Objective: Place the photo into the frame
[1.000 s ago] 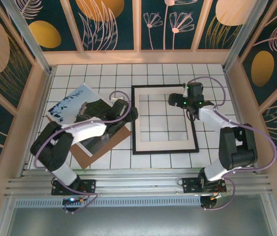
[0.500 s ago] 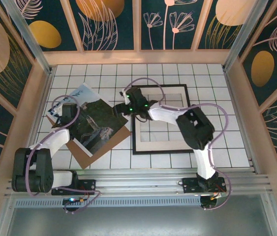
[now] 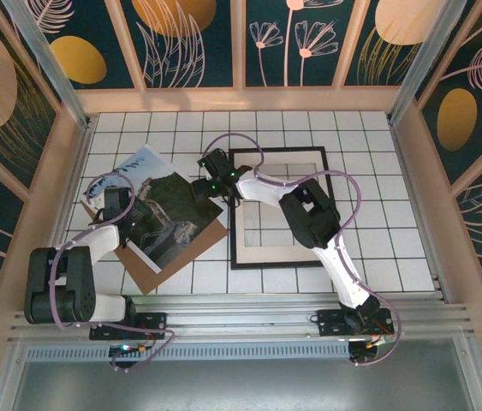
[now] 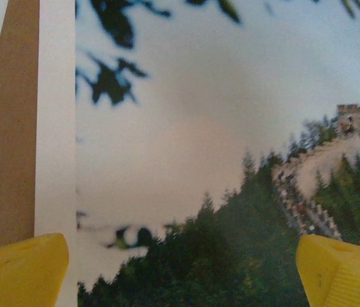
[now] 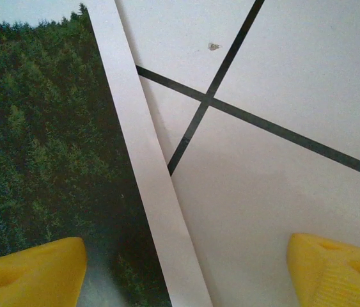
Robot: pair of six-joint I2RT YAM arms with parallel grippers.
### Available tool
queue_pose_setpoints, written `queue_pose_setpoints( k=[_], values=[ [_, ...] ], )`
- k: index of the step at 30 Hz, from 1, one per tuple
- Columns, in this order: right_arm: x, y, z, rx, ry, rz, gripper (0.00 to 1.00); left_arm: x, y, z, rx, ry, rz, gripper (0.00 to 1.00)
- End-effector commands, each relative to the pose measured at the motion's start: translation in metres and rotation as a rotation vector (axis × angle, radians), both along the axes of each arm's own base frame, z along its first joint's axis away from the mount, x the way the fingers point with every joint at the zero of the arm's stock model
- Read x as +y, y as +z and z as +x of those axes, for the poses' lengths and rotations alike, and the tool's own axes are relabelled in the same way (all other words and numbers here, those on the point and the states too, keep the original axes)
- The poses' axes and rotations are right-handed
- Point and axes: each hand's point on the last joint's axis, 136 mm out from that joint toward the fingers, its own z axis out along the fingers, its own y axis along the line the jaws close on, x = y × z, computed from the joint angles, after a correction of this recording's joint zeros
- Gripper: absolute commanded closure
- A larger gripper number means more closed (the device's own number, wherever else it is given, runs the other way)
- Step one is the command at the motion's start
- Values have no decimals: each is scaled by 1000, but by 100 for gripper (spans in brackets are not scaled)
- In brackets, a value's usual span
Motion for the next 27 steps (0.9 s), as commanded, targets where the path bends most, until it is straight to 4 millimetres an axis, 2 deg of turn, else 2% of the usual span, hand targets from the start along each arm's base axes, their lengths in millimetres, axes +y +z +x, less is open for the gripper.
queue_pose_setpoints(
  k=[1, 6, 18, 27],
  values=[
    [3, -16, -21, 118, 16, -6, 20, -4, -10, -5, 8, -16, -23, 8],
    [14, -9, -36, 195, 62, 66, 25, -14, -25, -11, 18, -35, -88, 8],
    [31, 33, -36, 260, 105, 243, 27, -16, -12, -8, -33, -50, -86, 9],
    [23, 47, -34, 295, 101, 320, 28, -18, -17, -9, -28, -59, -91, 9]
  ],
)
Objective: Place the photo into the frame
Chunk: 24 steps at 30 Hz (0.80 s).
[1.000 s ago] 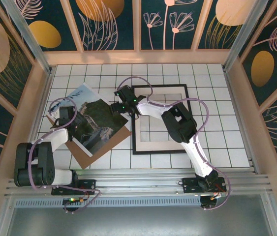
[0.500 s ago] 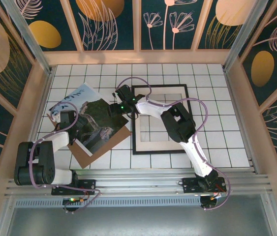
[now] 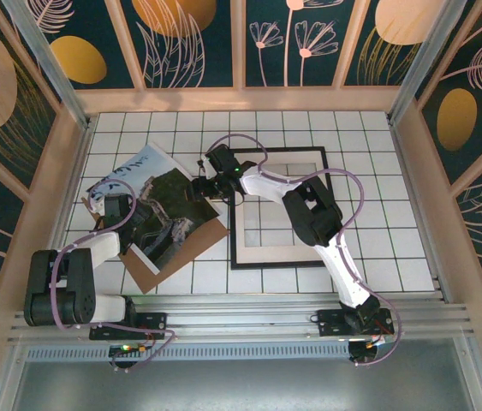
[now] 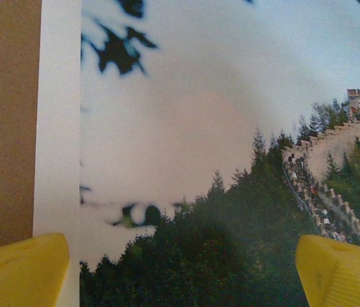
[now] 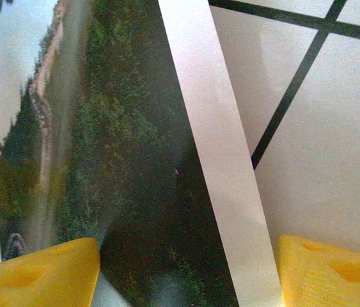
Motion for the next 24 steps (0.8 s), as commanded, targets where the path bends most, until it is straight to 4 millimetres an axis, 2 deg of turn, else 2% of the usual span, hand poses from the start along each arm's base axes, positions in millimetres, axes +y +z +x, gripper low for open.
queue_pose_setpoints(
  k=[1, 18, 24],
  values=[
    [3, 35, -2, 6, 14, 102, 28, -9, -9, -4, 13, -27, -49, 9],
    [2, 65, -18, 91, 71, 323, 26, -11, -7, -2, -2, -34, -57, 9],
    [-4, 80, -23, 87, 88, 394, 20, -12, -7, -1, -4, -41, -64, 9]
  ],
)
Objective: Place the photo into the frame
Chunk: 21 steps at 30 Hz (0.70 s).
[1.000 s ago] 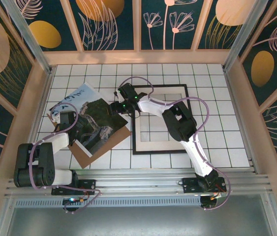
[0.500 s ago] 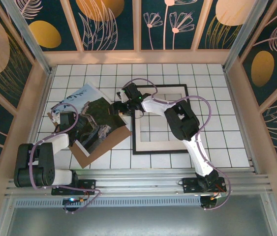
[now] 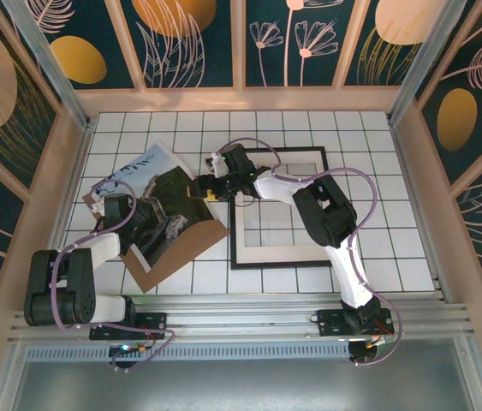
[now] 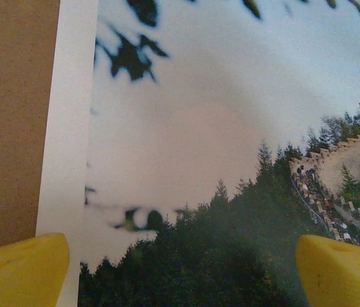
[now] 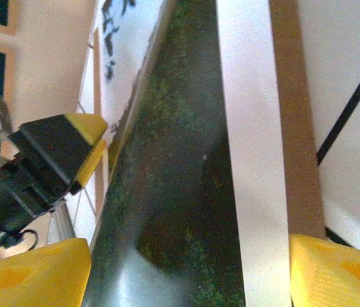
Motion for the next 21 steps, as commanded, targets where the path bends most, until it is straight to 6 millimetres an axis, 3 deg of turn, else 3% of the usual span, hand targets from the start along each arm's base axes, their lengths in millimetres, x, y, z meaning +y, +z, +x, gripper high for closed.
queue_pose_setpoints(
  k=[1, 6, 9, 12, 16, 19, 21],
  values=[
    [1, 43, -2, -42, 26, 117, 20, -9, -8, -5, 19, -29, -47, 9],
    [1, 49, -7, -25, 35, 162, 19, -9, -7, -4, 15, -28, -52, 9],
    [-1, 47, -4, -20, 15, 144, 25, -10, -7, -4, 13, -30, -53, 9],
    [-8, 34, 4, -7, -31, 84, 40, -11, -6, -2, 7, -33, -60, 9],
    [-17, 11, 10, -11, -70, -23, 69, -13, 1, 1, -15, -42, -70, 10],
    [-20, 6, 14, -25, -89, -68, 84, -15, 15, 6, -50, -55, -74, 10],
    [-23, 12, 18, -35, -108, -72, 90, -22, 35, 11, -113, -96, -88, 11]
  ],
)
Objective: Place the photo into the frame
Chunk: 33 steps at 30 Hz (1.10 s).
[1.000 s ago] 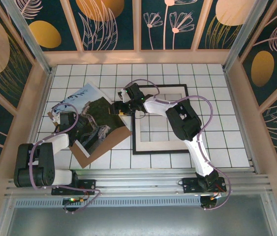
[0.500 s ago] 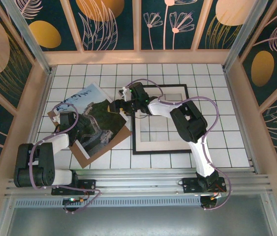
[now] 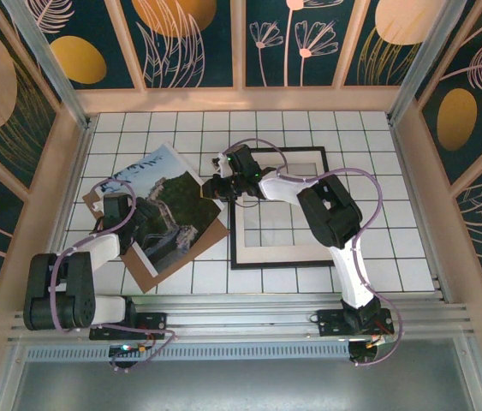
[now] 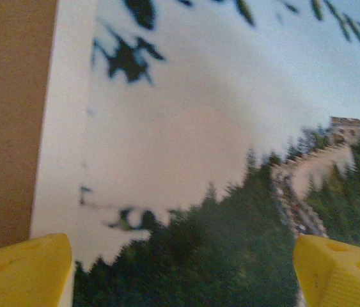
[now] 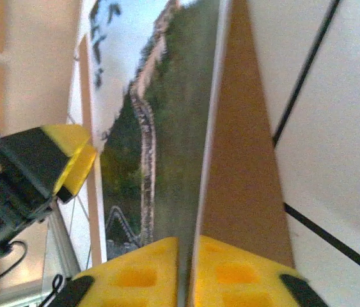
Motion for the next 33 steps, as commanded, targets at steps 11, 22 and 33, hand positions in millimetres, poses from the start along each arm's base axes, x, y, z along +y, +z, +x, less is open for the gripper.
queue_pose_setpoints(
  k=[11, 22, 33],
  values=[
    [-49, 85, 52, -107, -188, 72, 100, -150, 162, 2, -444, -561, 148, 8],
    [-72, 123, 73, -70, -262, 168, 100, -250, 156, -17, -431, -865, 600, 5],
    [-74, 119, 74, -30, -258, 180, 100, -257, 124, 12, -325, -796, 1005, 5]
  ],
)
